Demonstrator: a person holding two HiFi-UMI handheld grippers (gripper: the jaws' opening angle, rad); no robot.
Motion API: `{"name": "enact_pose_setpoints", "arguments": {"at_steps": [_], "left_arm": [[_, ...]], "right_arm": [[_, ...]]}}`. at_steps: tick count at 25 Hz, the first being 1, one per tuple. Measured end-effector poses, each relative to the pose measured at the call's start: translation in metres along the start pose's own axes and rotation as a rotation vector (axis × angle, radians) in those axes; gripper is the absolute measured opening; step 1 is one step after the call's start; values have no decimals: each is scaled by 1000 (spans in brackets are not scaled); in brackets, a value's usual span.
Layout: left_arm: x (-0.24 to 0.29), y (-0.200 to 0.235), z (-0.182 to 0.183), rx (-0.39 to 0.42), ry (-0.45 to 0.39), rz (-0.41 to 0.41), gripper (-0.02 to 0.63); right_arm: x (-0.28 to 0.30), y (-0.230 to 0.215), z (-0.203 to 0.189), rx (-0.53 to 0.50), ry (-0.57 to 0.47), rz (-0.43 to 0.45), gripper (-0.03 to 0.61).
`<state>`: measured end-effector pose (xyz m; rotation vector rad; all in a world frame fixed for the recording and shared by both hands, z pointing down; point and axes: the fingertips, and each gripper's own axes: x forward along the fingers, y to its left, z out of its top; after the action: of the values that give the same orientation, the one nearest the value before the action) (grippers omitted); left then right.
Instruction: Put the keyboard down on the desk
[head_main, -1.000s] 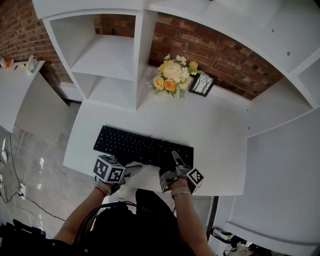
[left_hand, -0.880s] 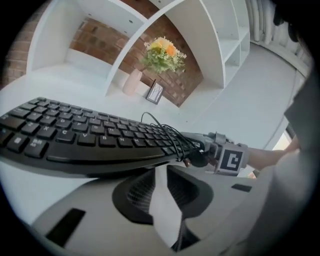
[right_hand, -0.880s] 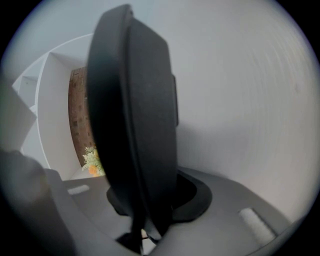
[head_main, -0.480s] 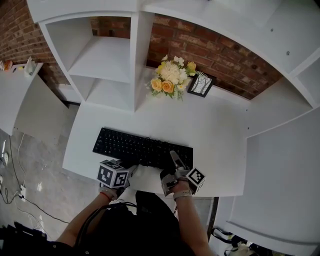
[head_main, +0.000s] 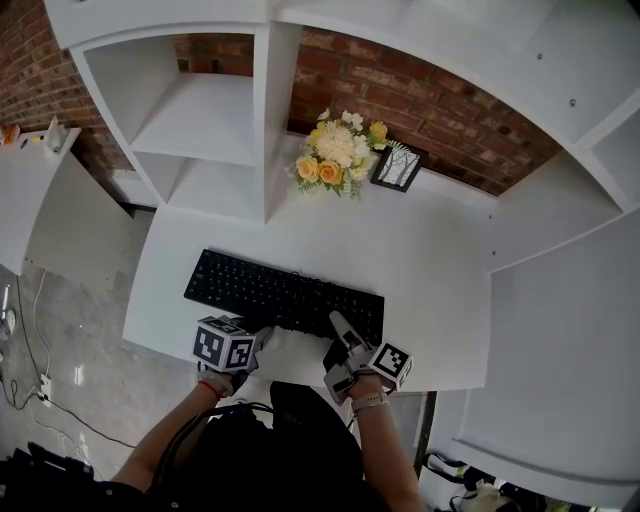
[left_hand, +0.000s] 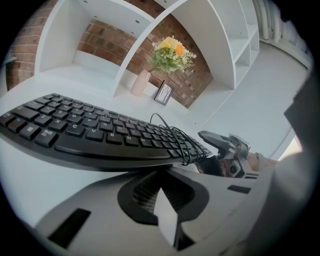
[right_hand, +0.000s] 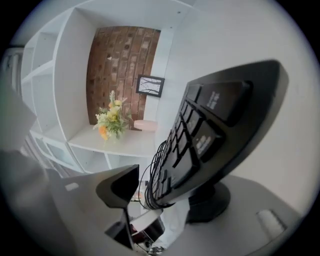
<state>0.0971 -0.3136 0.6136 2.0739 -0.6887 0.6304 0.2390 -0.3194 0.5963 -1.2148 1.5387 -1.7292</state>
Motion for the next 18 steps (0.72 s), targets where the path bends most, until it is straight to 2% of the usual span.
{"name": "enact_pose_setpoints", "arguments": {"at_steps": [4,7,12,14,18], "left_arm": [[2,0,-4,-11,17,-3,0],[3,1,-4,-15,25,-9,0],[6,3,-8,-12,44,-8,0],[7,3,-10,-15,56,-9,0],[8,3,-12,-20,65,-11,0]], "right_arm": [[-6,5,-20,-124,114,-5,305],[-11,8,-37,-216,202,-17,310],[-12,6,-64,-252,309,-13,303],[-10,5,-73,-276,342,-20,252],[-5,0,-81,-347,368,-63,86]]}}
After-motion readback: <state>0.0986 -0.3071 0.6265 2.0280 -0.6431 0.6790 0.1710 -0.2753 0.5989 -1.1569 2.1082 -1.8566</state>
